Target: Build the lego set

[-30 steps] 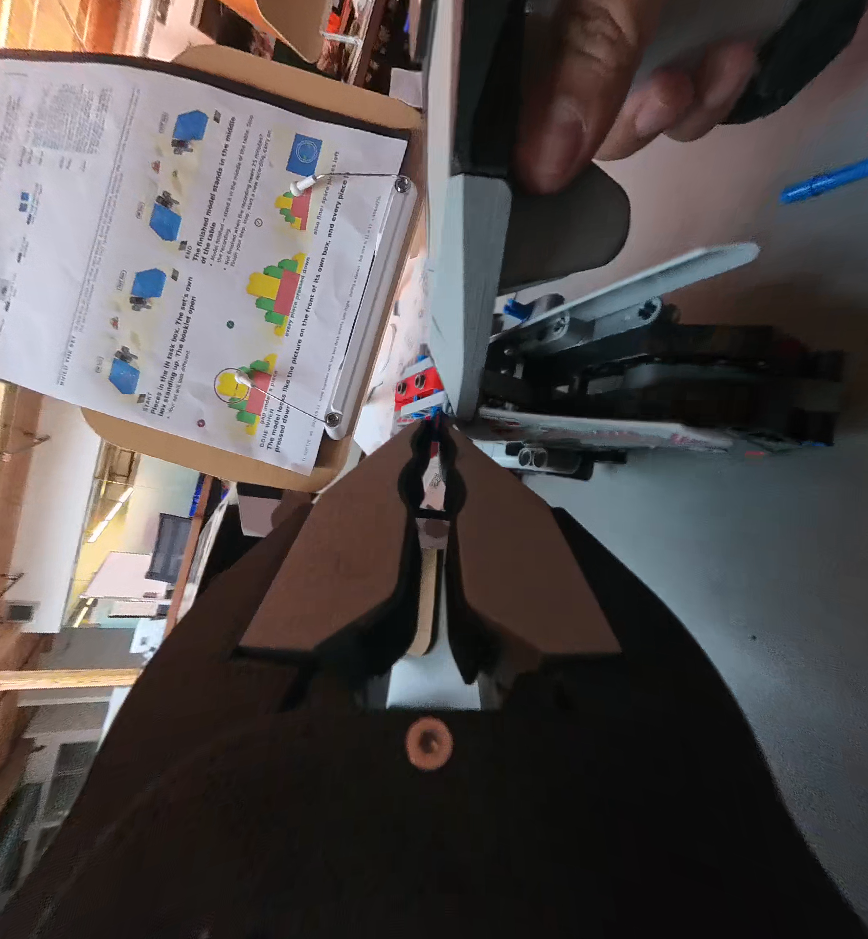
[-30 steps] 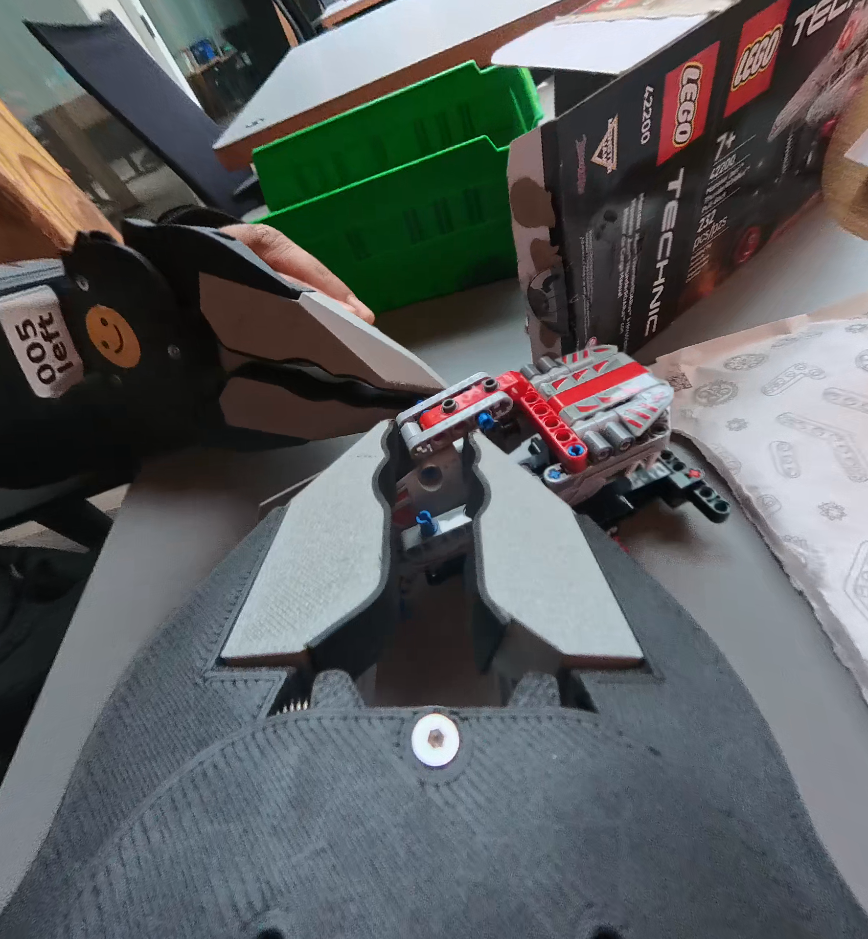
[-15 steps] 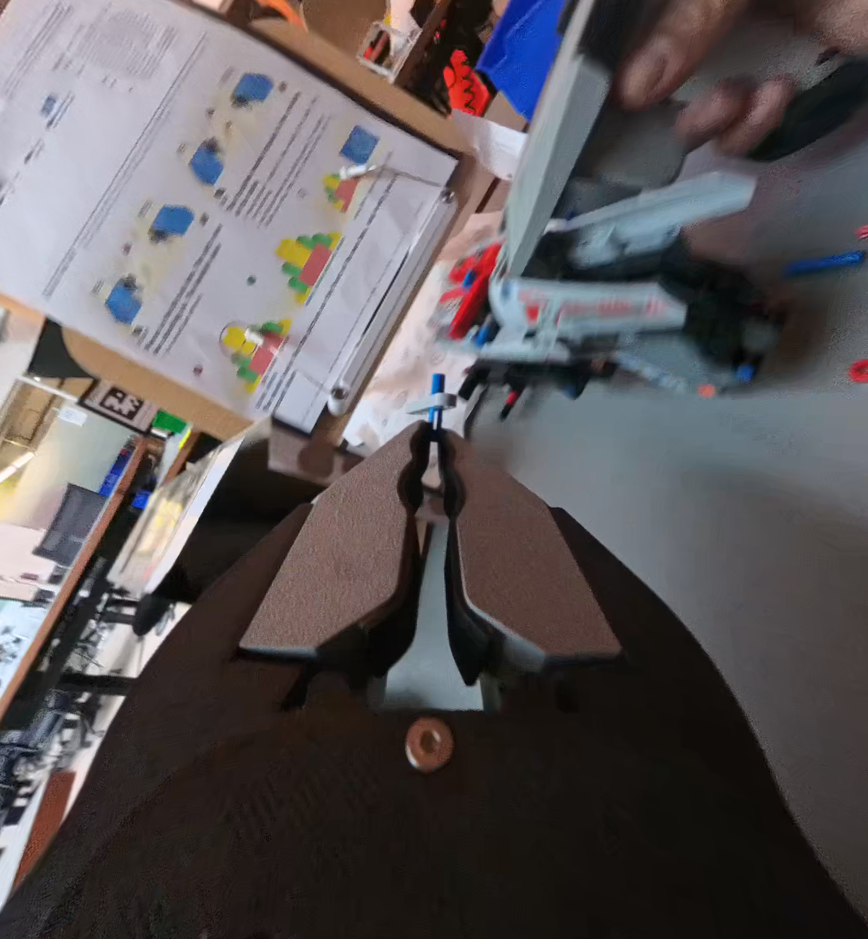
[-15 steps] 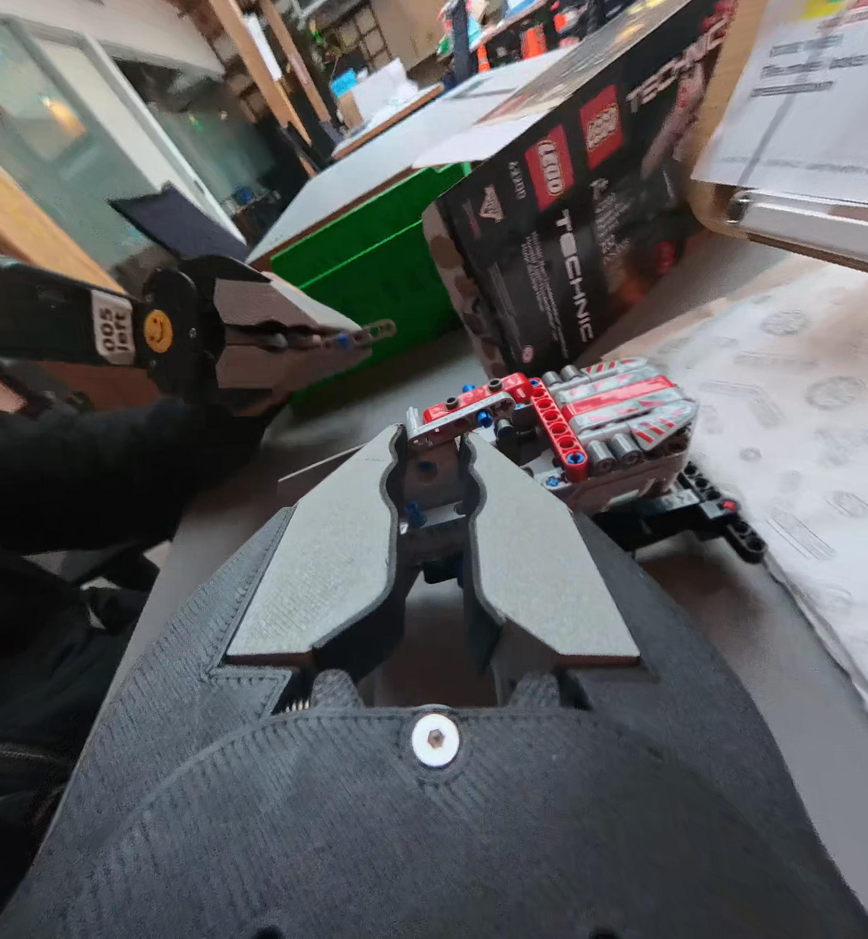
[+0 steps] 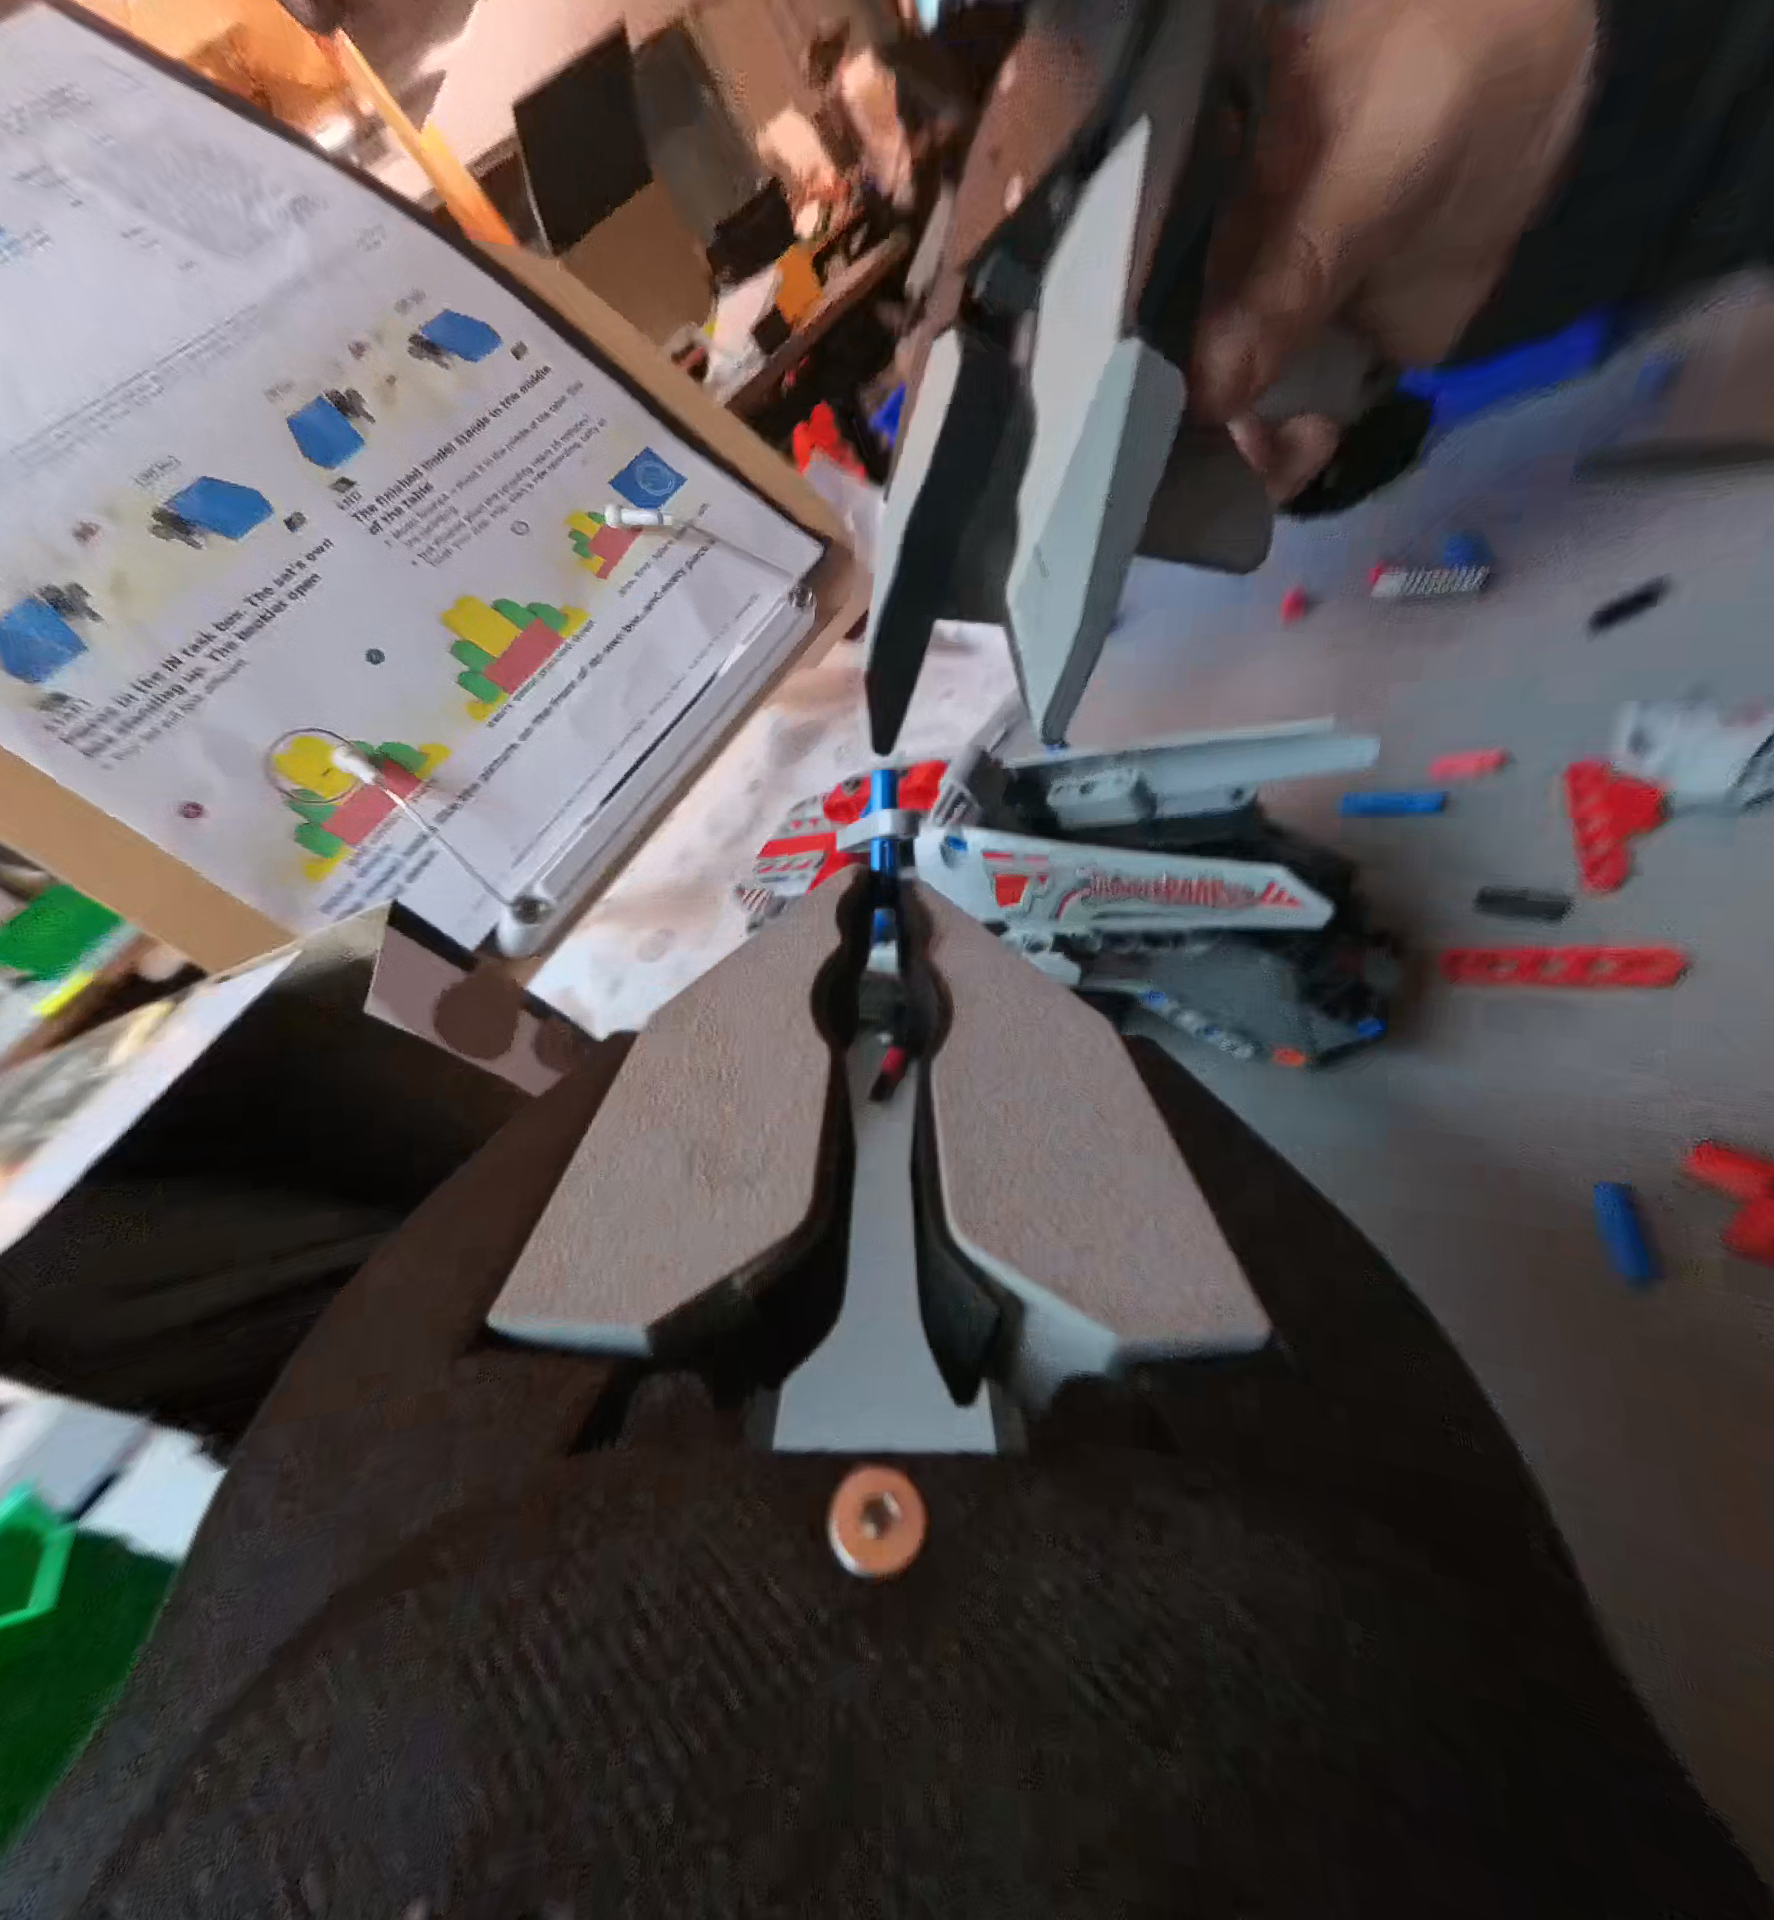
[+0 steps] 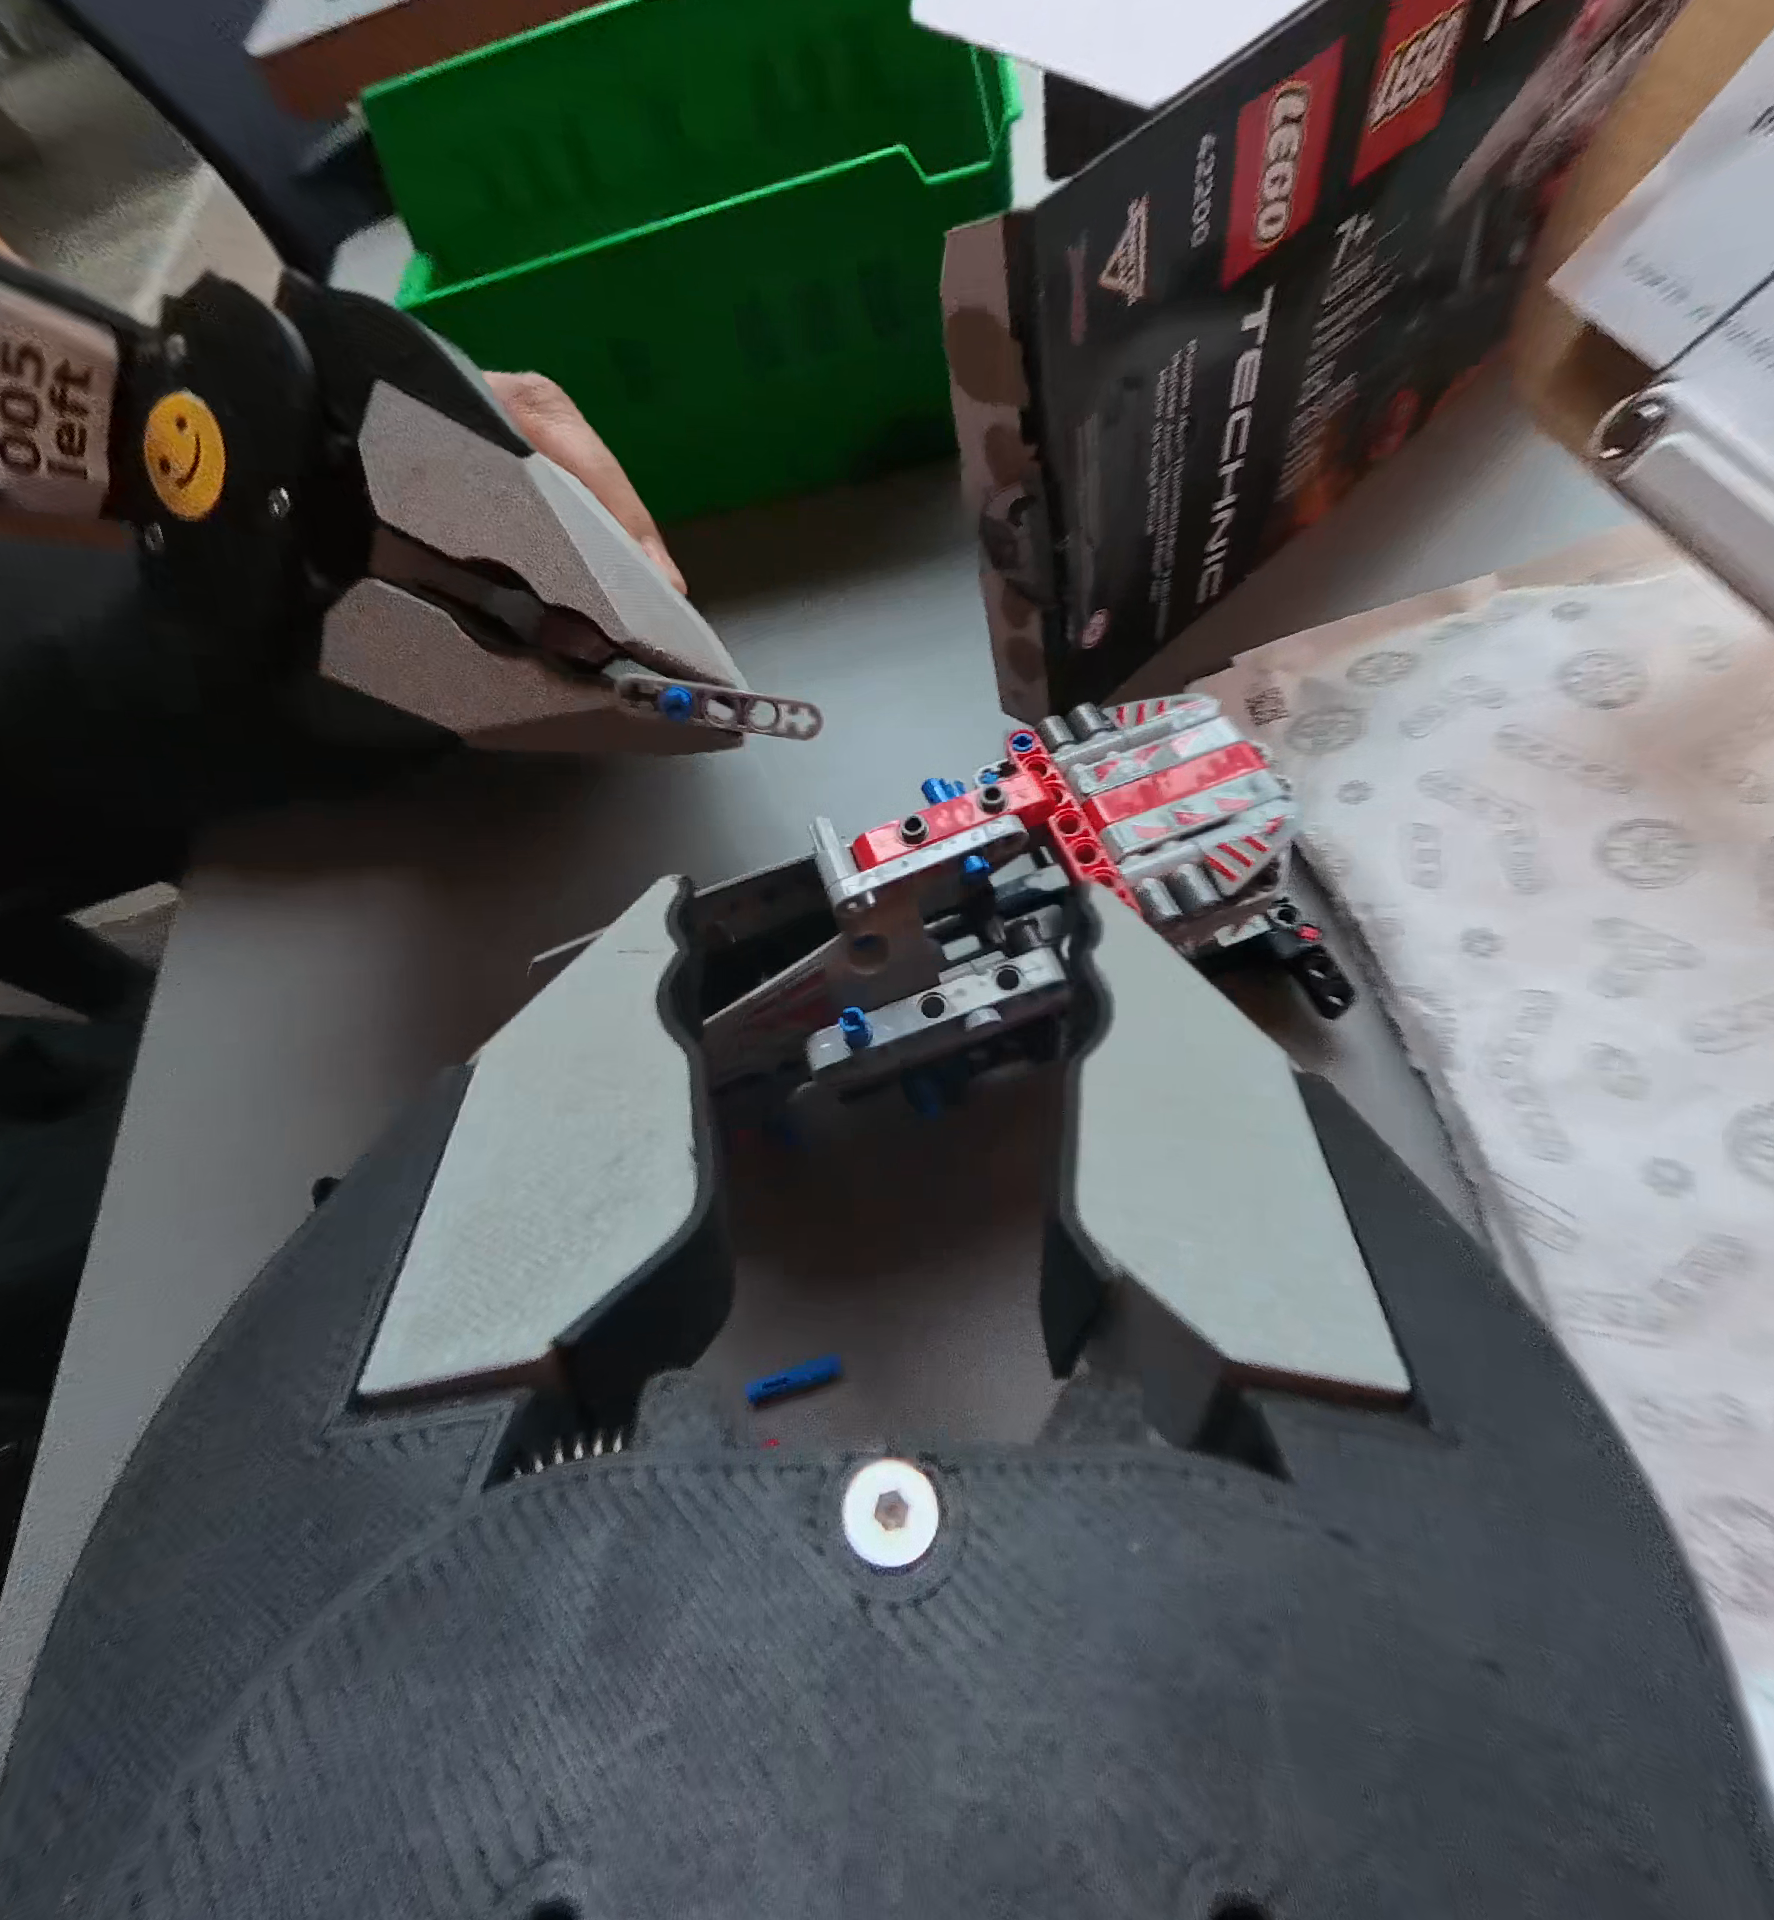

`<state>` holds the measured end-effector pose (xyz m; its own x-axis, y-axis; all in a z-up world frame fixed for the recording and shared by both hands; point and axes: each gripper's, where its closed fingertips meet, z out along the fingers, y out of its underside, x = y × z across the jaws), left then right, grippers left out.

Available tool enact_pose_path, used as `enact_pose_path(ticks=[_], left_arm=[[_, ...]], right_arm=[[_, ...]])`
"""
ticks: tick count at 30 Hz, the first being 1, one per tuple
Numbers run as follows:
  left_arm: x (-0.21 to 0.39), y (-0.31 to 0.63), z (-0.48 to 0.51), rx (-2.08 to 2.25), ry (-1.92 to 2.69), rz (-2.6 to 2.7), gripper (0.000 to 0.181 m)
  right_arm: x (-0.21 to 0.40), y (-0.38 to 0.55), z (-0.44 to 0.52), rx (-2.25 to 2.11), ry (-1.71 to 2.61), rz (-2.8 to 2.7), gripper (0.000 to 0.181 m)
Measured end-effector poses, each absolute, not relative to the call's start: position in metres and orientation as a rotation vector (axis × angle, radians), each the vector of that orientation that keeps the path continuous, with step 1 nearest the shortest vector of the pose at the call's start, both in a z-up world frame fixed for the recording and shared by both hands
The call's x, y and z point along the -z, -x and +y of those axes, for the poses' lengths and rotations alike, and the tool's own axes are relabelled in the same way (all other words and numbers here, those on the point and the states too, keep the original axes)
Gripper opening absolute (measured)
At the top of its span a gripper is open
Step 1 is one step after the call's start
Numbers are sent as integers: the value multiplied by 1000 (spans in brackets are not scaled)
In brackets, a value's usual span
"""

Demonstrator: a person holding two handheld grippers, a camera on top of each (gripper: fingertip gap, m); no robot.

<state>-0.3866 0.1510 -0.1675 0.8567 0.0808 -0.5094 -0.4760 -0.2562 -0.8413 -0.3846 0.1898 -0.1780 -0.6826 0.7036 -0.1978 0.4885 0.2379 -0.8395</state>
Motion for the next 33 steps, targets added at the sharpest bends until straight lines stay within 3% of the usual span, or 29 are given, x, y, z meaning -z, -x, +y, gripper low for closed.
enact_pose_path(ticks=[3,7,11,20,33], left_arm=[[148,375,147,-301,1629,255,2],[125,362,144,16,1492,144,2],[120,352,145,232,1459,83,2],[125,351,148,533,1454,-27,2],[130,351,149,502,1495,-23,8]], right_arm=[[156,385,192,-1397,1041,-2210,74],[131,367,153,-1506,735,-2201,46],[124,357,139,-1376,472,-2171,34],[128,362,144,-1124,357,-2110,4],[137,363,148,-1086,393,-2162,3]])
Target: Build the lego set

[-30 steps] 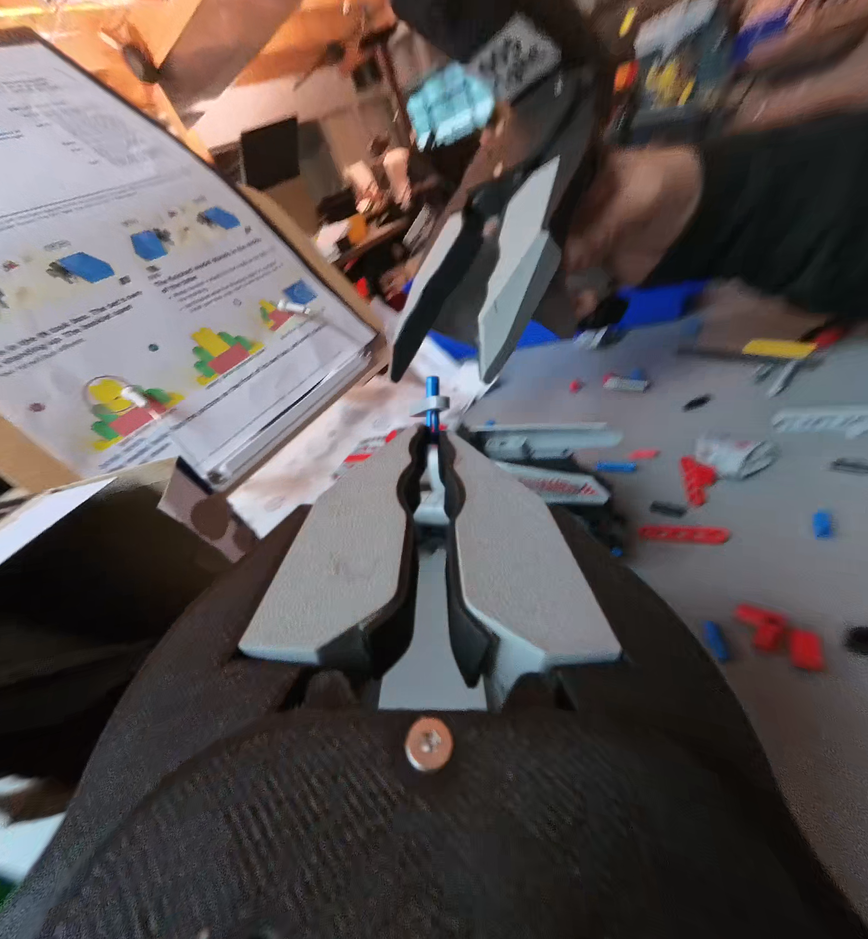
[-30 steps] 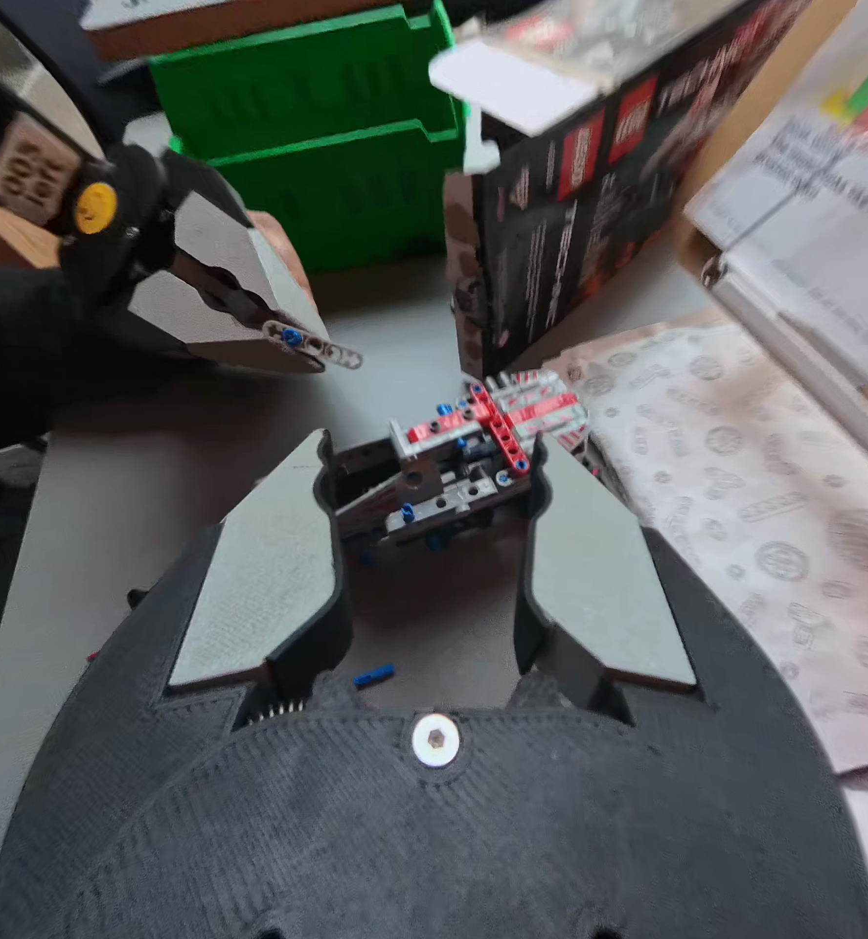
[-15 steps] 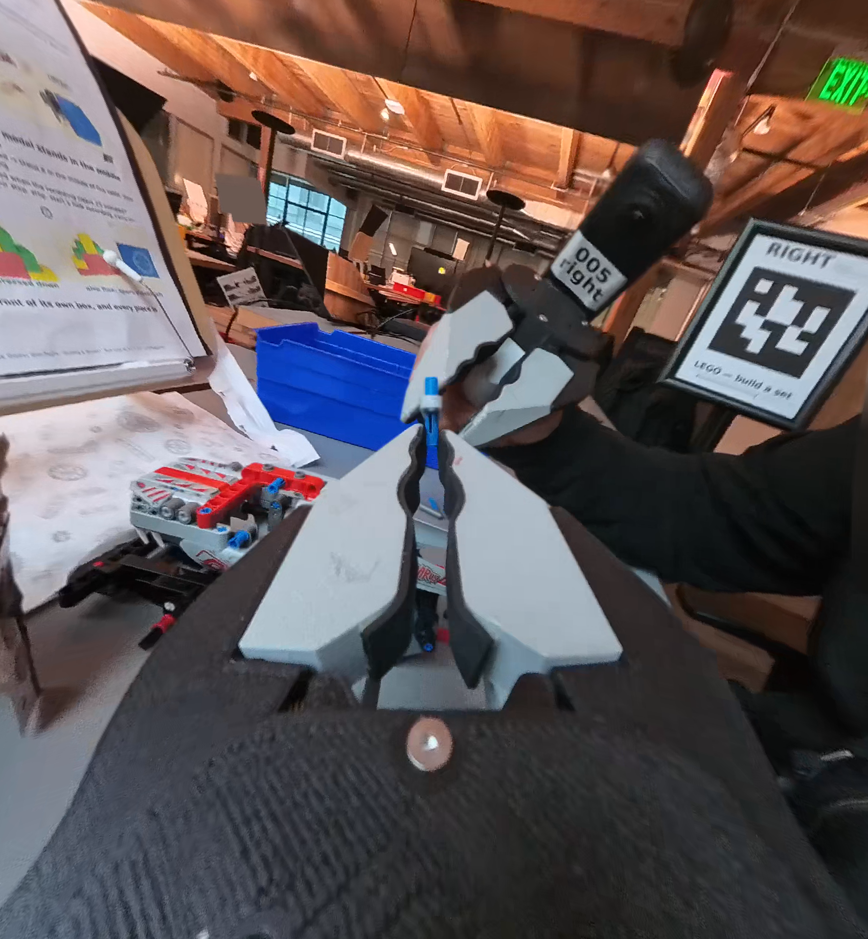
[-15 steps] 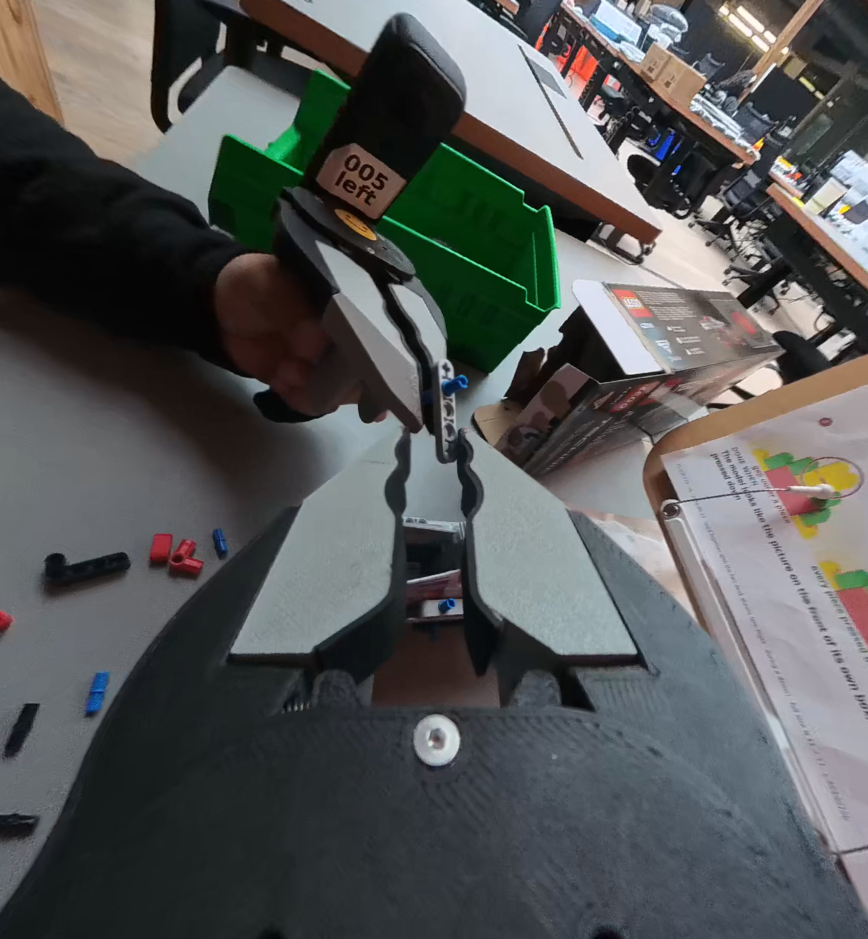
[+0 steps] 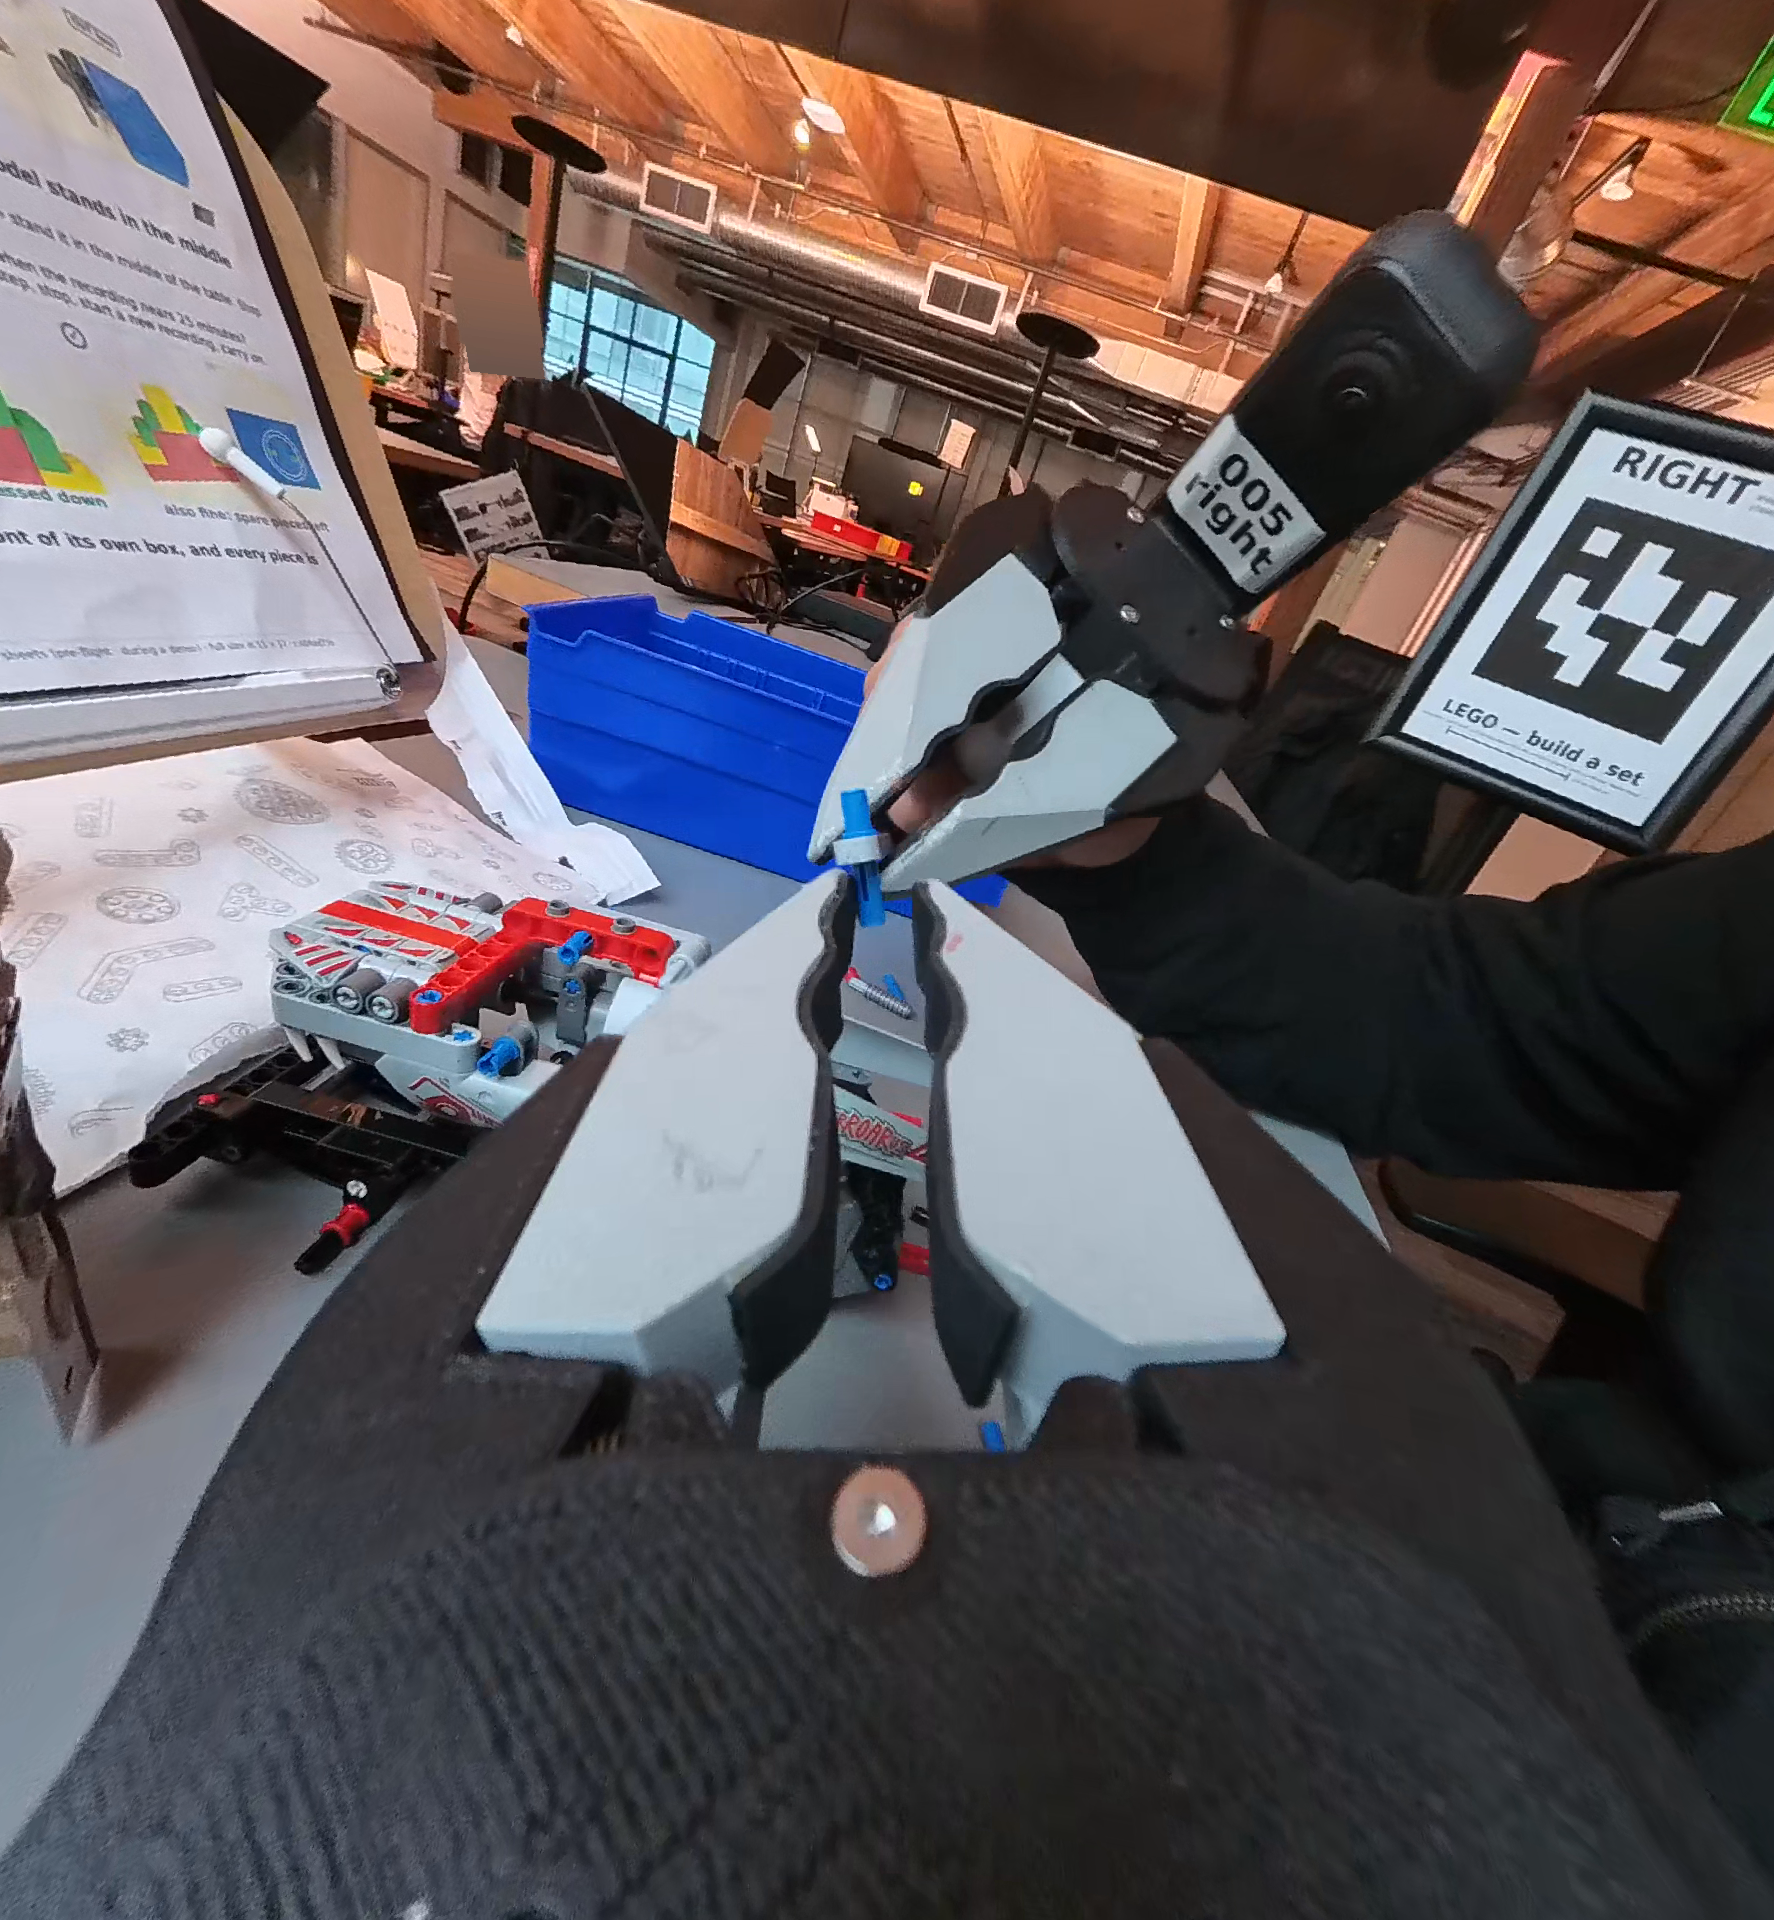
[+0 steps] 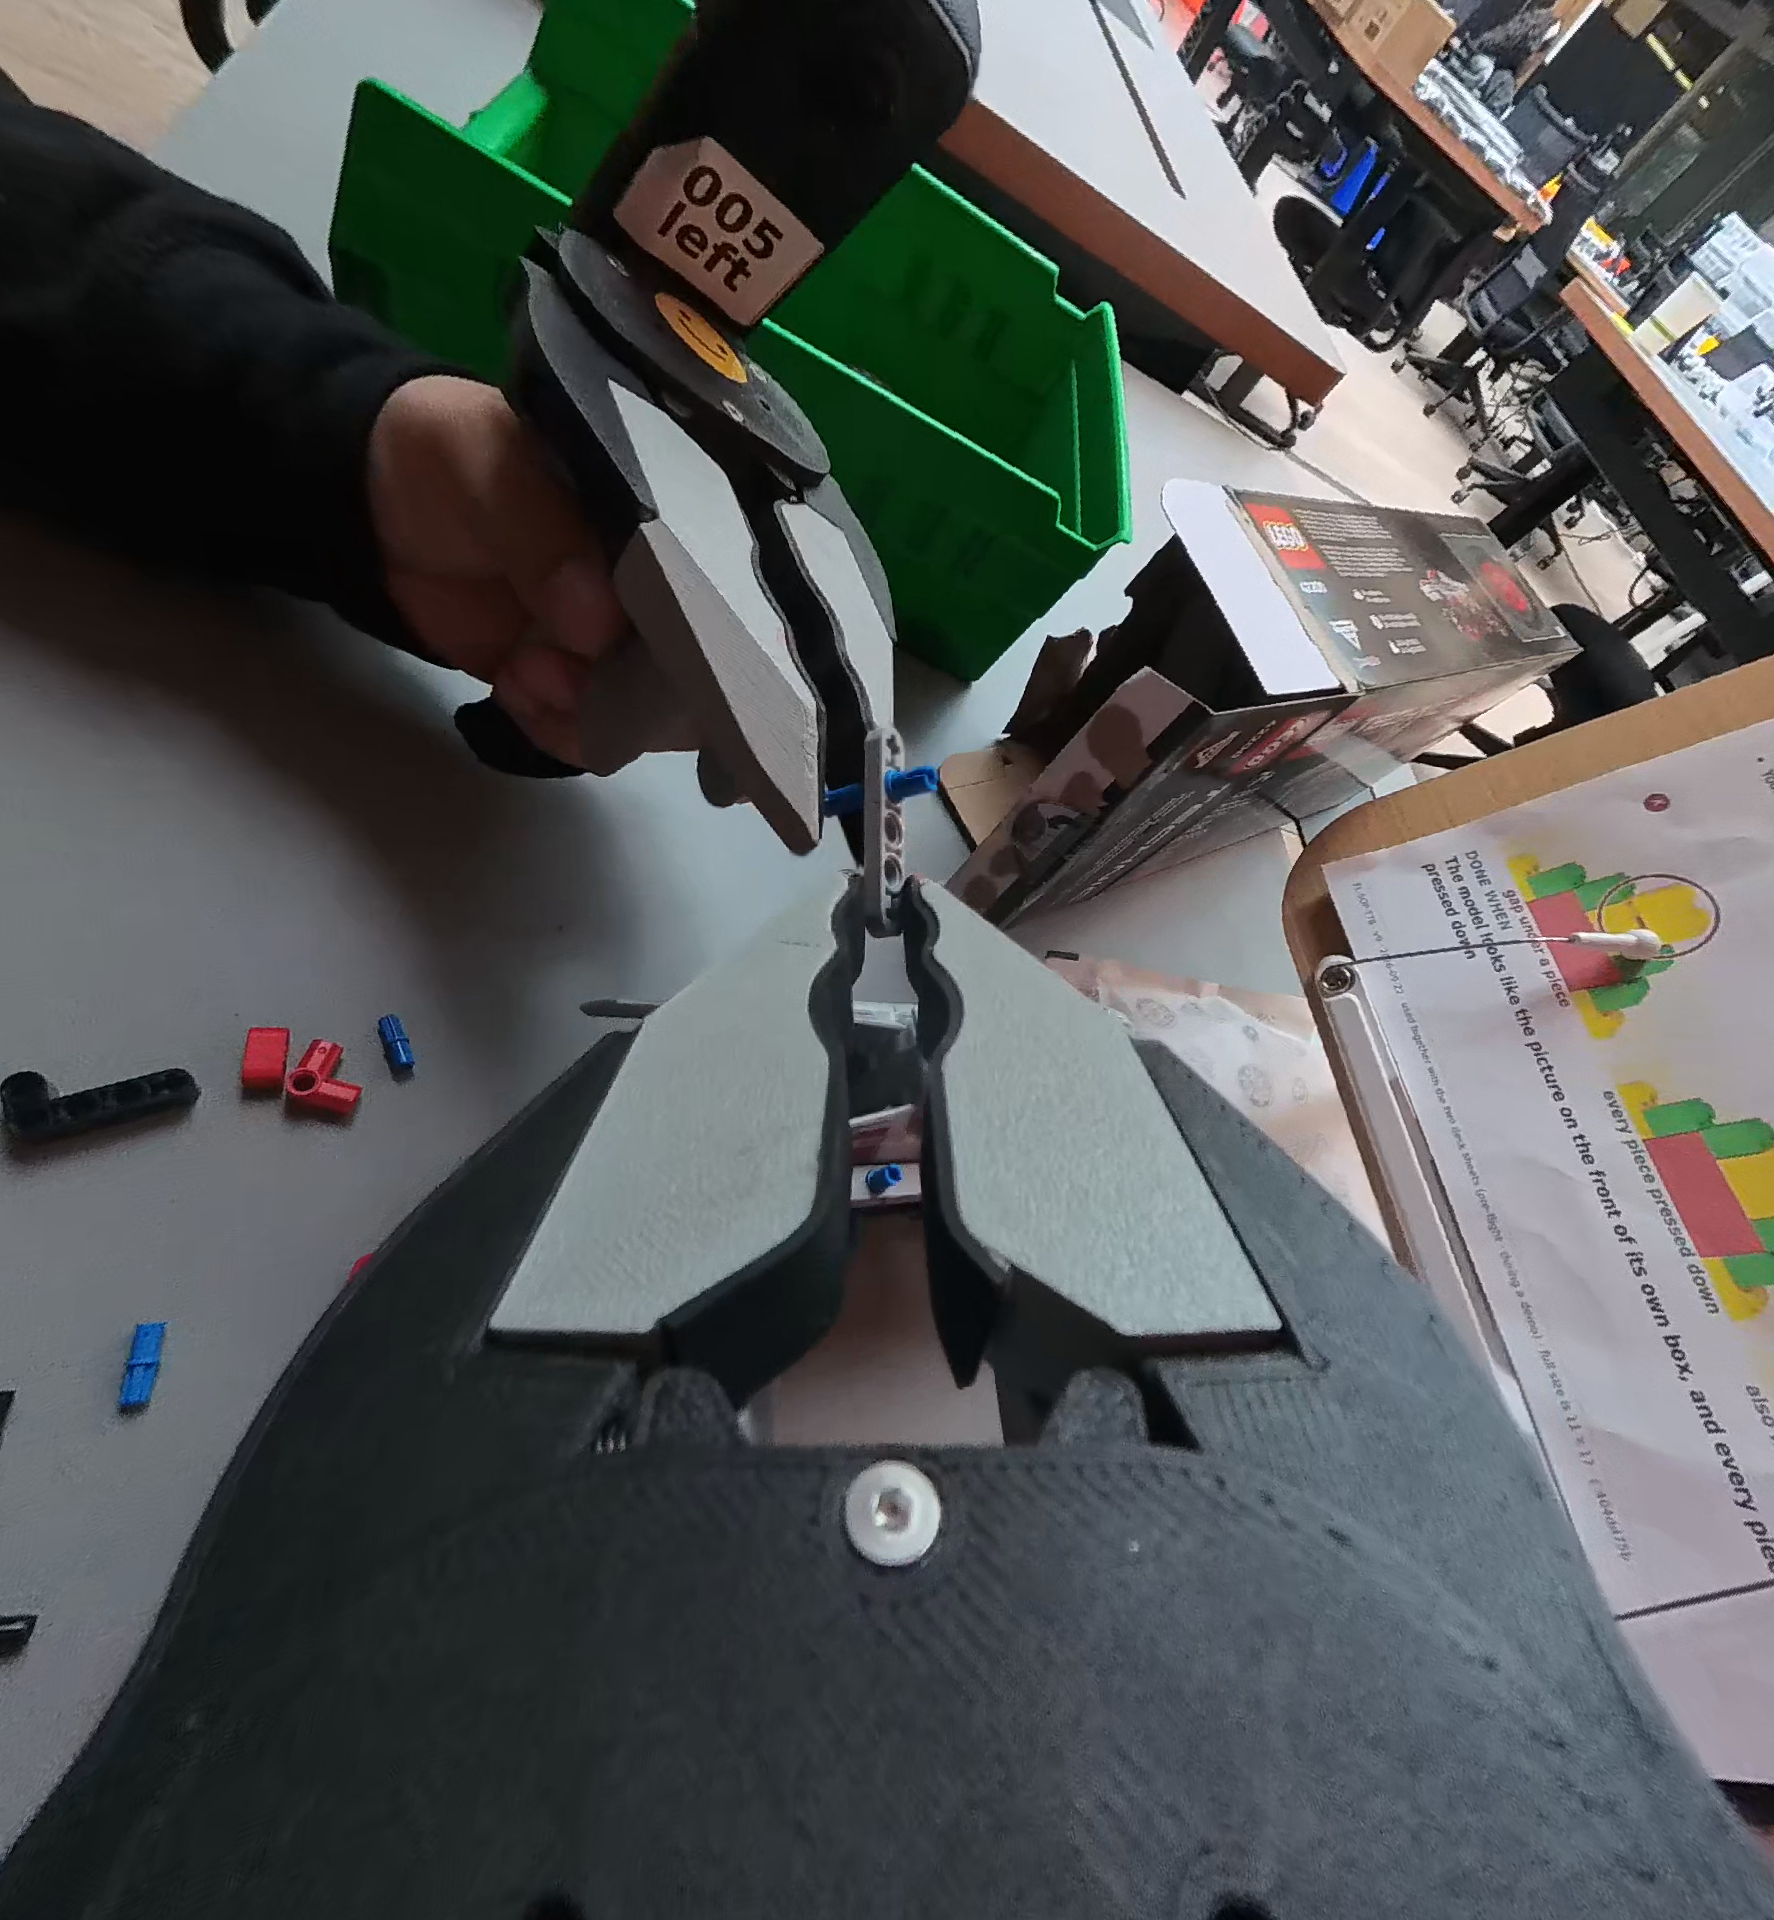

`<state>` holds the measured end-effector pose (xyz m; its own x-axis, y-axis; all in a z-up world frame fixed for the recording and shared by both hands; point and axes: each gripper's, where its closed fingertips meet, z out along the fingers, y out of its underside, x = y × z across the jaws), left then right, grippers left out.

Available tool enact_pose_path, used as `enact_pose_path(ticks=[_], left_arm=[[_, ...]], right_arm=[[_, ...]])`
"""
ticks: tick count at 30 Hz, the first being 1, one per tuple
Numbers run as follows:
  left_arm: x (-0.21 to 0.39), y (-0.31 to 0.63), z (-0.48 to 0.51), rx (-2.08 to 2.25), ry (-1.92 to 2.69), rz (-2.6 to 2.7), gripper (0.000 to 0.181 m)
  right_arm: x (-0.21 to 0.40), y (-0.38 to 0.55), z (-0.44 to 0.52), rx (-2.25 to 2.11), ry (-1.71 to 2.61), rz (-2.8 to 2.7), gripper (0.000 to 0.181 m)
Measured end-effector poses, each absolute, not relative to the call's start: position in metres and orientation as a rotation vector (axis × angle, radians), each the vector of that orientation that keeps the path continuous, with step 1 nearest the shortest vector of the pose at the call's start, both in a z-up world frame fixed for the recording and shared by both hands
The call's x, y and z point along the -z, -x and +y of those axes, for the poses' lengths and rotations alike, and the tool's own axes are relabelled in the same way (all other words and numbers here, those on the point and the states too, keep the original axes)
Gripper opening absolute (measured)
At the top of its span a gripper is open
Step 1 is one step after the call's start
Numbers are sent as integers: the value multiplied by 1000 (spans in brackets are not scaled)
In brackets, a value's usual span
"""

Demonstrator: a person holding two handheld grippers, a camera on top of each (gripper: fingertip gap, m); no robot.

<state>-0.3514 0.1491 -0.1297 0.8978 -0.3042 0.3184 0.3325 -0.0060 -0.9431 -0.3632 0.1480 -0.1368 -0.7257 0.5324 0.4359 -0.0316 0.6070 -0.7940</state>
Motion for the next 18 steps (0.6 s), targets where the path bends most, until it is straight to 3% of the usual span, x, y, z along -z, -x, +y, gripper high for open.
enact_pose_path(ticks=[6,9,18], left_arm=[[133,353,148,504,1520,-25,3],[135,352,151,531,1528,-49,3],[139,356,151,572,1534,-88,3]], right_arm=[[142,364,146,-1059,376,-2168,4],[146,369,144,-988,352,-2142,13],[144,369,150,-1038,374,-2141,4]])
